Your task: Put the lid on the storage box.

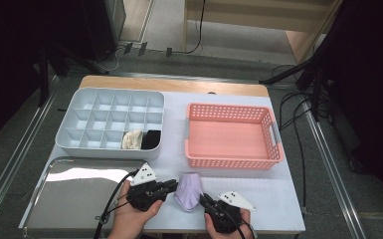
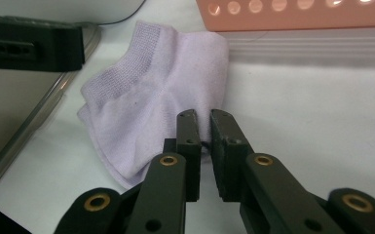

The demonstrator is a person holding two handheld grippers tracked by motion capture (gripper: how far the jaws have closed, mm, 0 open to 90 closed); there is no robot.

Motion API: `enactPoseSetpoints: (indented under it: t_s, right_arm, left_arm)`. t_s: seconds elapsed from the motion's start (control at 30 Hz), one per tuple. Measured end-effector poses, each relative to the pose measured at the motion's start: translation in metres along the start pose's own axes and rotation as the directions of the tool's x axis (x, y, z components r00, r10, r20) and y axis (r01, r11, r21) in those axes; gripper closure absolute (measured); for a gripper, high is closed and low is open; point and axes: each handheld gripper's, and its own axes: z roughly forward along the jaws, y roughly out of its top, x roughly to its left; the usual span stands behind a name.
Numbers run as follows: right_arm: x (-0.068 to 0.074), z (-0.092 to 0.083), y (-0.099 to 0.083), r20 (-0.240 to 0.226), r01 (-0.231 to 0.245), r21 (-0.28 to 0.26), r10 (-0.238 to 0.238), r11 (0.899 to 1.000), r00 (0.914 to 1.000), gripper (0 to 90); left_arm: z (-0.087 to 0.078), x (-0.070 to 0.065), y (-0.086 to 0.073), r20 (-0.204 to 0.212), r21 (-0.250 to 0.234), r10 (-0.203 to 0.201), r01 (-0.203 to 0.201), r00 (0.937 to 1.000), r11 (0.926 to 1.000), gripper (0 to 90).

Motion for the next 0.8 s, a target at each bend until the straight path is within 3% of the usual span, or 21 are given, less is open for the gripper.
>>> enactPoseSetpoints:
  t_s: [0.13, 0.23, 0.37, 0.43, 0.6, 0.8]
  right_arm:
    - [0.003, 0.001, 0.0, -0.002, 0.015, -0.006, -0.015, 1.0, 0.9999, 82.6]
    - [0.005, 0.001, 0.0, -0.004, 0.021, -0.011, -0.021, 1.0, 0.9998, 82.1]
    - [0.008, -0.004, 0.001, -0.041, 0.031, -0.058, -0.033, 0.998, 0.9986, 82.3]
    - [0.012, -0.007, 0.003, -0.057, 0.041, -0.067, -0.045, 0.997, 0.9974, 83.4]
    - [0.024, -0.006, 0.004, -0.097, 0.075, -0.073, -0.082, 0.994, 0.9918, 84.1]
    - [0.034, -0.003, 0.001, -0.11, 0.107, -0.063, -0.113, 0.992, 0.9874, 84.4]
  left_arm:
    - [0.007, -0.014, 0.001, 0.031, 0.005, 0.048, -0.048, 0.9984, 0.9988, 84.3]
    - [0.021, -0.021, -0.001, 0.007, 0.05, 0.084, -0.085, 0.9964, 0.9952, 86.8]
    - [0.037, -0.012, -0.006, -0.002, 0.142, 0.039, -0.039, 0.9992, 0.9891, 90.0]
    - [0.037, -0.01, -0.008, 0.0, 0.15, 0.023, -0.023, 0.9997, 0.9884, 90.0]
    - [0.041, -0.013, -0.008, 0.001, 0.17, 0.039, -0.038, 0.9993, 0.9847, 90.0]
    - [0.037, -0.009, -0.006, 0.02, 0.161, 0.005, -0.008, 0.9998, 0.9868, 87.3]
